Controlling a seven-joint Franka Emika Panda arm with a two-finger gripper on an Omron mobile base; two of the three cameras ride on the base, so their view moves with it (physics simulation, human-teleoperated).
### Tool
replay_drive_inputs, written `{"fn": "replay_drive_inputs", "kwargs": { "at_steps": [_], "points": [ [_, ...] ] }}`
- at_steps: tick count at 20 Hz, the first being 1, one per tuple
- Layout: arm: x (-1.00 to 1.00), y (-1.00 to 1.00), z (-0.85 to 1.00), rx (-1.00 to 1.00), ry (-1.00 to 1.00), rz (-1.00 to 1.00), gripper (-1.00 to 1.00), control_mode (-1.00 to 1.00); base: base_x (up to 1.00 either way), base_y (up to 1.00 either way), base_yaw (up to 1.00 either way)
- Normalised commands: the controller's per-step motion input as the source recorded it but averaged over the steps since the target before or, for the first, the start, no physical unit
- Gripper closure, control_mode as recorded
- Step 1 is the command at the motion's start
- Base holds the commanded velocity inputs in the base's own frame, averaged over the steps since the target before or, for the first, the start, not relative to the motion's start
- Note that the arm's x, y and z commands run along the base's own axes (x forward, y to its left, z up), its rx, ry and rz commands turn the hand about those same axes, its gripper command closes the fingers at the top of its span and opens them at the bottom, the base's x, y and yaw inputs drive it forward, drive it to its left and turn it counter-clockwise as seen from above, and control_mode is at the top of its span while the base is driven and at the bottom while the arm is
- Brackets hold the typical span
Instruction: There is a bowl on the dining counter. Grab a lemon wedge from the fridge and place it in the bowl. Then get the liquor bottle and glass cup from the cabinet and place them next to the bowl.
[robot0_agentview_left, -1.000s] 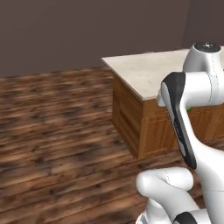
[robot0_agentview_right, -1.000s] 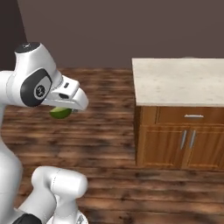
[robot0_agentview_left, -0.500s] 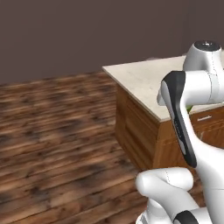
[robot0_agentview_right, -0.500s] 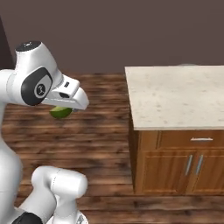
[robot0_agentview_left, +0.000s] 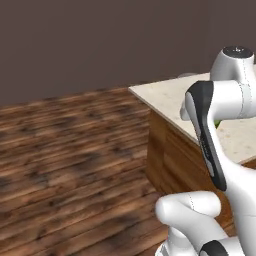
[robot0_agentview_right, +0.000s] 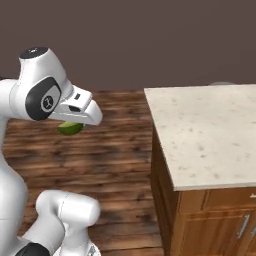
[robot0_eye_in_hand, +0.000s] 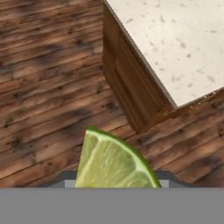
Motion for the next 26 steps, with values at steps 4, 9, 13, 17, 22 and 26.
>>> {"fn": "replay_drive_inputs", "kwargs": {
  "at_steps": [4,9,13,17,22,26],
  "points": [
    [0.0,0.0,0.0,0.0,0.0,0.0,1.0,1.0,1.0,1.0,-0.17],
    [0.0,0.0,0.0,0.0,0.0,0.0,1.0,1.0,1.0,1.0,-0.17],
    [0.0,0.0,0.0,0.0,0.0,0.0,1.0,1.0,1.0,1.0,-0.19],
    [0.0,0.0,0.0,0.0,0.0,0.0,1.0,1.0,1.0,1.0,-0.23],
    [0.0,0.0,0.0,0.0,0.0,0.0,1.0,1.0,1.0,0.81,-0.3],
    [0.0,0.0,0.0,0.0,0.0,0.0,1.0,1.0,1.0,0.76,-0.42]
  ]
}}
